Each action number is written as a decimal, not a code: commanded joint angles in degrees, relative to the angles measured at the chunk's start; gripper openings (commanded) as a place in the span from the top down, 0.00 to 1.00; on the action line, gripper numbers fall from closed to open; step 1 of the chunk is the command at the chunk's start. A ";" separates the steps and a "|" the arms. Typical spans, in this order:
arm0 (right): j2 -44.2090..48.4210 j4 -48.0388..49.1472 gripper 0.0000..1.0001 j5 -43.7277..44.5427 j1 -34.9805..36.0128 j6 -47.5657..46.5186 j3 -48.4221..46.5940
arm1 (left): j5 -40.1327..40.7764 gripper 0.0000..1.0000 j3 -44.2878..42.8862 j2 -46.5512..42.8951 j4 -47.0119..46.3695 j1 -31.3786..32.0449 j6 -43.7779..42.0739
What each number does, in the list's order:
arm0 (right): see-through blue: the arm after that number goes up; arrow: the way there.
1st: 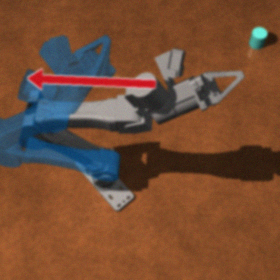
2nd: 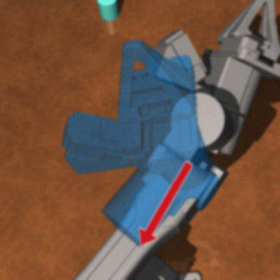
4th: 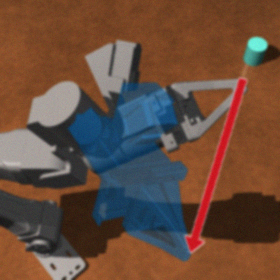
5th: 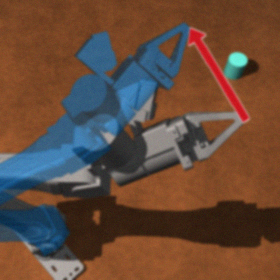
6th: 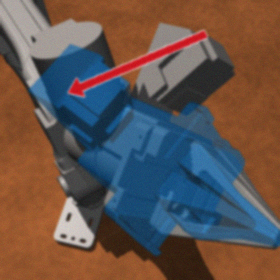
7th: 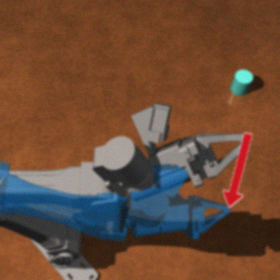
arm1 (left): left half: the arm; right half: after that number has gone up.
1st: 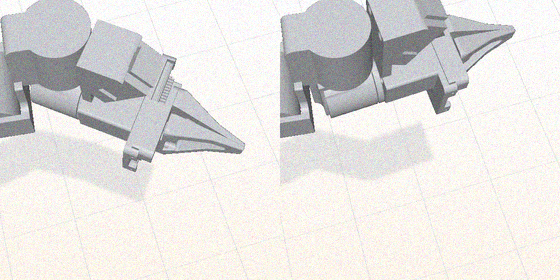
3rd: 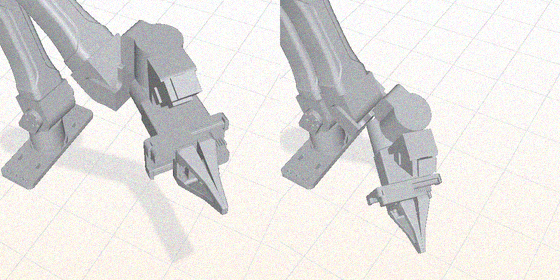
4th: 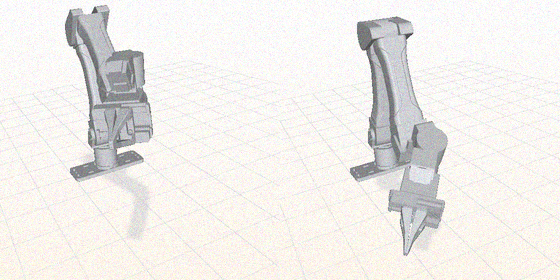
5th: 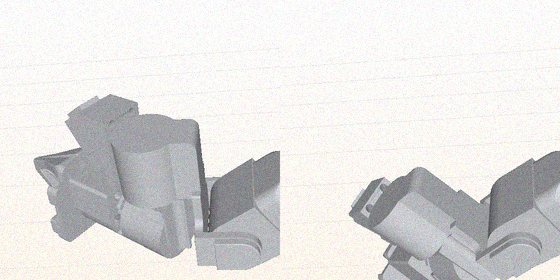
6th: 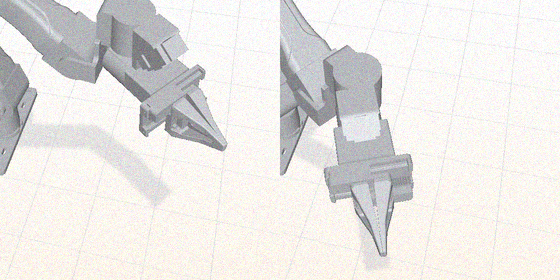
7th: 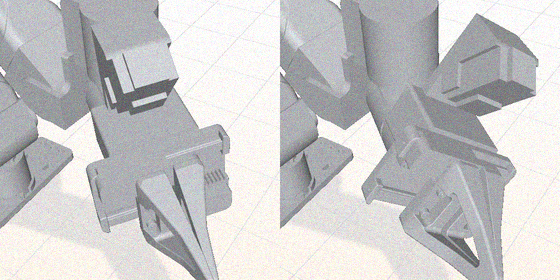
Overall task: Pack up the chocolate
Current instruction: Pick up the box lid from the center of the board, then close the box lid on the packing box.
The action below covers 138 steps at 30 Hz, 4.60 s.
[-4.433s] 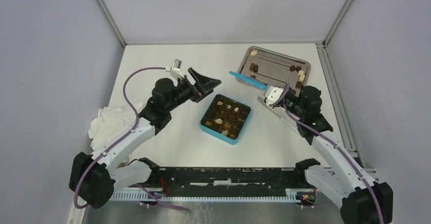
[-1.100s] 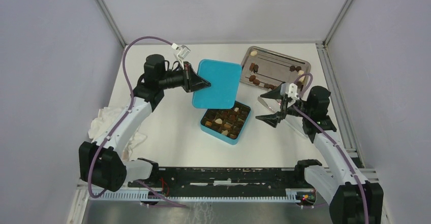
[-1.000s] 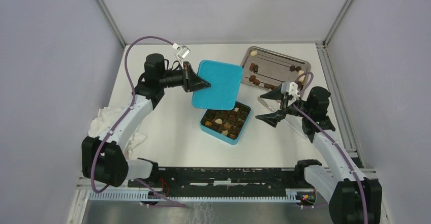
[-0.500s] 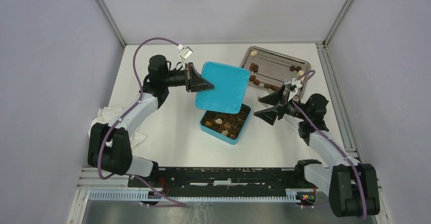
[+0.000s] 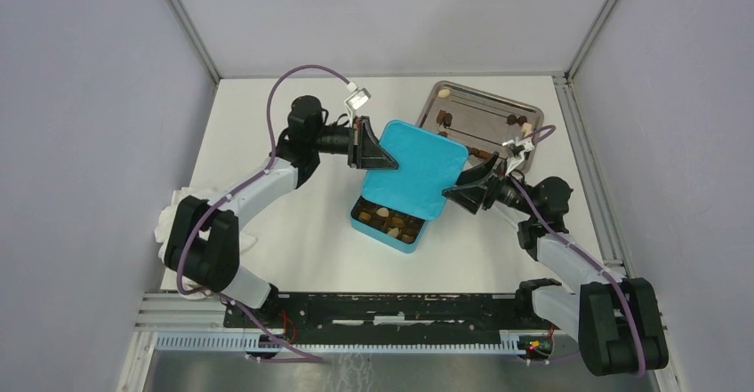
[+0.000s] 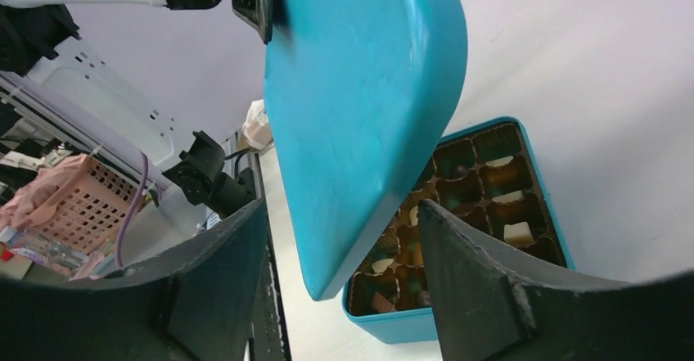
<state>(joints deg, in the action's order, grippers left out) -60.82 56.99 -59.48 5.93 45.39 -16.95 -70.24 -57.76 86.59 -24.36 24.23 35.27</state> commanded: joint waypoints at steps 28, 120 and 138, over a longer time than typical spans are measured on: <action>1.93 6.82 1.00 3.78 -0.37 9.44 1.99 | 38.45 0.00 1.59 -16.90 11.82 -4.18 -10.35; -5.10 4.64 1.00 -1.04 -9.01 12.03 0.58 | 84.17 0.93 -0.59 7.46 37.03 11.12 0.68; -5.08 -4.47 1.00 -8.70 -7.92 5.87 -6.78 | 83.16 0.42 11.56 -24.37 37.42 10.53 -5.50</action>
<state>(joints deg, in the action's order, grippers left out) -66.39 55.48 -64.73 -2.61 54.76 -18.22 11.94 -50.98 72.23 13.93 34.83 33.76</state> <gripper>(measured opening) 0.178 0.569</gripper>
